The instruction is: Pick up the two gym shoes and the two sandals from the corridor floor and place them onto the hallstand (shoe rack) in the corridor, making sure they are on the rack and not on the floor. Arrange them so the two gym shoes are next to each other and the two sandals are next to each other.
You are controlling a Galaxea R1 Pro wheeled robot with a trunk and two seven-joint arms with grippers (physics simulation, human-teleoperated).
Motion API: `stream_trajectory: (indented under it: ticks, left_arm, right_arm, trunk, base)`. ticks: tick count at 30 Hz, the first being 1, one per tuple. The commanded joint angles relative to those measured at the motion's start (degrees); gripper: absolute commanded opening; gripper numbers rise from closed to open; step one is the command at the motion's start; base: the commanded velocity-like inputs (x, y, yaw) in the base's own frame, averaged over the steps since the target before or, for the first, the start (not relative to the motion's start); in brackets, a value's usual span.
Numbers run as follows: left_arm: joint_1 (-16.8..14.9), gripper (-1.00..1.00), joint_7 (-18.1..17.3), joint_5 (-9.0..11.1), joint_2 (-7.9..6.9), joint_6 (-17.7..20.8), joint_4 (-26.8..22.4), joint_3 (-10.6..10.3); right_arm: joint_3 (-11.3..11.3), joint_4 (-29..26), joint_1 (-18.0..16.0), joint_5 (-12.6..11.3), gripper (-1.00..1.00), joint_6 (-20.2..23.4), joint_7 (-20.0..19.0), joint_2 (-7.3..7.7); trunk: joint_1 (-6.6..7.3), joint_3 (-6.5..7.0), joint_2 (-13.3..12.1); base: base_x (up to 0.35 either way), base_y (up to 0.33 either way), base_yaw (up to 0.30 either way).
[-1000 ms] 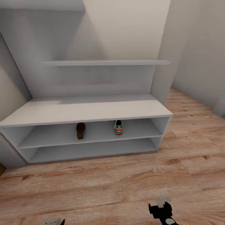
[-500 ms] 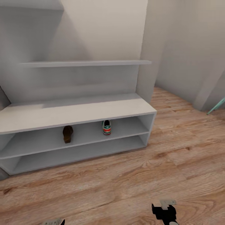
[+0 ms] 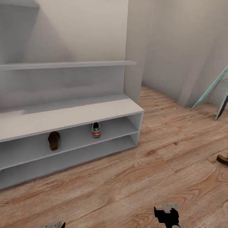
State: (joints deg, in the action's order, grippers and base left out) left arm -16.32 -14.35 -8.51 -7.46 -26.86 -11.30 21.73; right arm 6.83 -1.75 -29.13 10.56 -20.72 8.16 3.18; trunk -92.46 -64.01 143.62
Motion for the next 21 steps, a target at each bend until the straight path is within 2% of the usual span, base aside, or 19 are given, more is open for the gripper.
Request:
stream_trajectory:
  ticks: [1,21]
  left_arm:
    - [0.0,1.00,-0.2,-0.5,0.00,-0.2,0.0,0.5]
    - [0.0,1.00,-0.2,-0.4,0.00,-0.1,0.1,0.6]
  right_arm:
    - [0.5,0.1,0.0,0.6,1.00,-0.2,0.2,-0.01]
    - [0.5,0.1,0.0,0.5,1.00,-0.3,0.2,0.02]
  trunk:
    - [0.01,-0.05,0.0]
    - [0.01,-0.05,0.0]
  base:
    - [0.000,0.000,-0.268]
    - [0.000,0.000,-0.268]
